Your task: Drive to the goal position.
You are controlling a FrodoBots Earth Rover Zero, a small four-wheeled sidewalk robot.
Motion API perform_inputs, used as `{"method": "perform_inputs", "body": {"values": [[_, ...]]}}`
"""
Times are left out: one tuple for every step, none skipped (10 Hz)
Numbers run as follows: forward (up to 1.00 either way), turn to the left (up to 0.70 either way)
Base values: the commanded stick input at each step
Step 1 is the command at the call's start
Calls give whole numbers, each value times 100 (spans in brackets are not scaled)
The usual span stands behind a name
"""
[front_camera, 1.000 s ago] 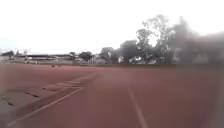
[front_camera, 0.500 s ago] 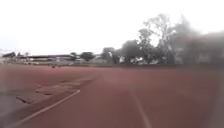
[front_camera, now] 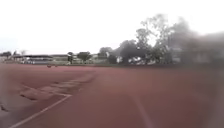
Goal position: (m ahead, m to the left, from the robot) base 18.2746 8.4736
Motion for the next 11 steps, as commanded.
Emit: {"method": "perform_inputs", "body": {"values": [[70,-12],[70,-32],[70,-34],[70,-34],[70,-34],[70,-19],[70,0],[70,0],[70,0],[70,0],[70,0]]}}
